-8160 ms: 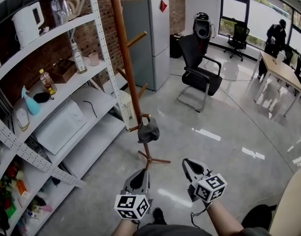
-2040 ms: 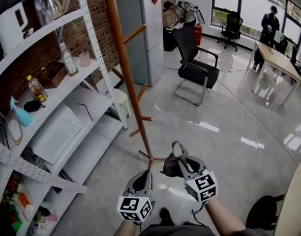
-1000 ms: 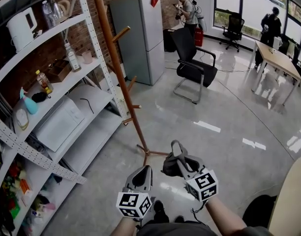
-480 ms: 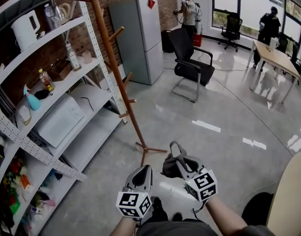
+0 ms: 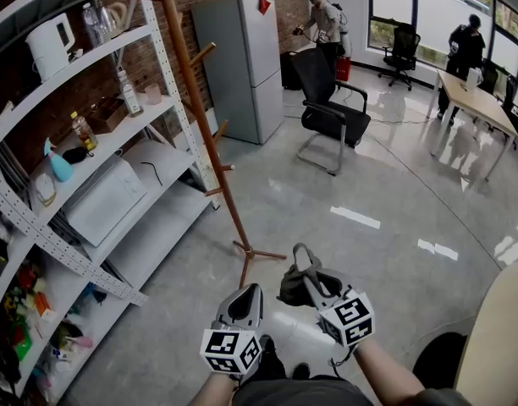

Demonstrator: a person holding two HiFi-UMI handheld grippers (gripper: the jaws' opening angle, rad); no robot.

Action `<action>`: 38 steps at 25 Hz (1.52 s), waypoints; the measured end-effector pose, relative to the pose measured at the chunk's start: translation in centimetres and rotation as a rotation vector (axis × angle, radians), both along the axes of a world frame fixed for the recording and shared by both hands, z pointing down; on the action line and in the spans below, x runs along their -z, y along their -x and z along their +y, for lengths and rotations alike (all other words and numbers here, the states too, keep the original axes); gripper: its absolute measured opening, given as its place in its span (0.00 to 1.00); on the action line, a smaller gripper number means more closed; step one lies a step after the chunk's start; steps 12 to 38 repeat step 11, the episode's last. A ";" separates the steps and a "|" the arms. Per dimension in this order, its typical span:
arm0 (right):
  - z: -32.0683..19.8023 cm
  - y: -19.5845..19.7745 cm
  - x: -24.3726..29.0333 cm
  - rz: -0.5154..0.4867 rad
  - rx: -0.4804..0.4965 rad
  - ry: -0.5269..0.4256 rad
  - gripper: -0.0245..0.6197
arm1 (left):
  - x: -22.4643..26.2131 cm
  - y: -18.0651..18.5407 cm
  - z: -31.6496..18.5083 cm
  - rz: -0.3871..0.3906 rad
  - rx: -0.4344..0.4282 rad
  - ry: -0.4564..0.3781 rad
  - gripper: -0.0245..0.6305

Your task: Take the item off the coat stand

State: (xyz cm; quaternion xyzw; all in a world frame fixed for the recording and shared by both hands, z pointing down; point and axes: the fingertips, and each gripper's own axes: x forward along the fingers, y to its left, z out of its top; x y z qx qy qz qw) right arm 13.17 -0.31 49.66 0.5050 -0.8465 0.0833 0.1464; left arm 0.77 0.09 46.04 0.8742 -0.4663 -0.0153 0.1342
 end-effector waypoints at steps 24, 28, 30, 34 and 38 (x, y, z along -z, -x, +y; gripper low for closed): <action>0.1 0.0 -0.5 -0.003 0.008 0.003 0.13 | -0.3 -0.2 0.2 0.007 0.005 0.000 0.05; 0.1 0.0 -0.5 -0.003 0.008 0.003 0.13 | -0.3 -0.2 0.2 0.007 0.005 0.000 0.05; 0.1 0.0 -0.5 -0.003 0.008 0.003 0.13 | -0.3 -0.2 0.2 0.007 0.005 0.000 0.05; 0.1 0.0 -0.5 -0.003 0.008 0.003 0.13 | -0.3 -0.2 0.2 0.007 0.005 0.000 0.05; 0.1 0.0 -0.5 -0.003 0.008 0.003 0.13 | -0.3 -0.2 0.2 0.007 0.005 0.000 0.05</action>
